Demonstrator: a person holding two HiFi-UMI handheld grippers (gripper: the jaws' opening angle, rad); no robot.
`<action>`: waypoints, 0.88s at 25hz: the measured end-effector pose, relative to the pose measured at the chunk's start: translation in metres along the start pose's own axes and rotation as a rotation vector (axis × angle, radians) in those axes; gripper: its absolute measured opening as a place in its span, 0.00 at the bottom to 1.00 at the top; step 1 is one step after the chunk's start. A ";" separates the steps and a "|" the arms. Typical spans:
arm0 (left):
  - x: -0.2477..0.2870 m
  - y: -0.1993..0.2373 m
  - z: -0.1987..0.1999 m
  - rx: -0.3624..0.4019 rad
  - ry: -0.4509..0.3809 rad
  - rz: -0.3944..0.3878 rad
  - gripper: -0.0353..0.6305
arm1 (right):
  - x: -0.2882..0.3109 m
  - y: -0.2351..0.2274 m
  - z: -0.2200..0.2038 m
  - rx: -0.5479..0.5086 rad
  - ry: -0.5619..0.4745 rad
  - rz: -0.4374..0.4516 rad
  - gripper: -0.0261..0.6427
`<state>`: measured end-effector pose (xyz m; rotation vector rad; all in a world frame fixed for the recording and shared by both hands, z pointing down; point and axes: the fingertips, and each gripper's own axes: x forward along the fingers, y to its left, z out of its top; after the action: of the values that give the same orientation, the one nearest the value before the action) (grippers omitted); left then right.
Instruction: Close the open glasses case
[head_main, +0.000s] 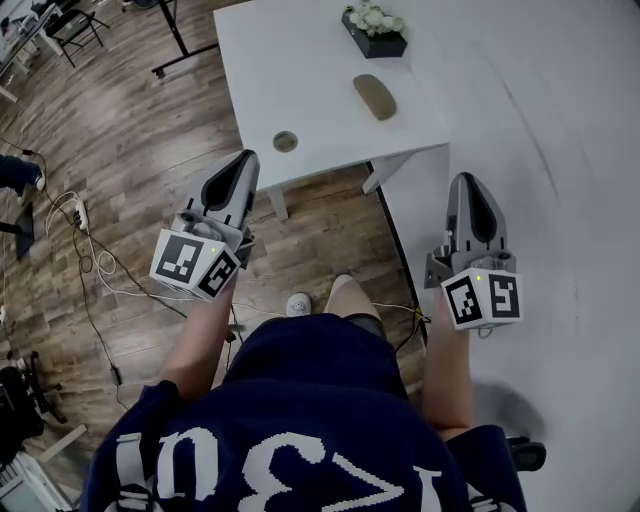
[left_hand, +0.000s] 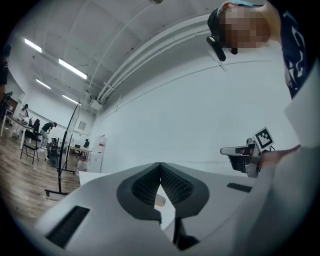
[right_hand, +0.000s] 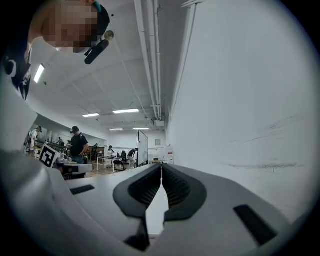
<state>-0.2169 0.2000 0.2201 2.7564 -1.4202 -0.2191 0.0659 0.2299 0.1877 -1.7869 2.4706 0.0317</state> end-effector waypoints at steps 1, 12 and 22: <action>0.003 0.004 -0.002 -0.002 0.004 0.004 0.07 | 0.007 0.000 -0.001 -0.002 0.003 0.005 0.08; 0.078 0.064 -0.012 -0.009 -0.008 0.139 0.07 | 0.132 -0.043 -0.020 0.012 0.015 0.120 0.08; 0.191 0.094 -0.005 0.022 -0.056 0.238 0.07 | 0.245 -0.122 -0.013 -0.015 0.025 0.210 0.08</action>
<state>-0.1829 -0.0100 0.2134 2.5845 -1.7557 -0.2751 0.1050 -0.0410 0.1838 -1.5351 2.6715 0.0429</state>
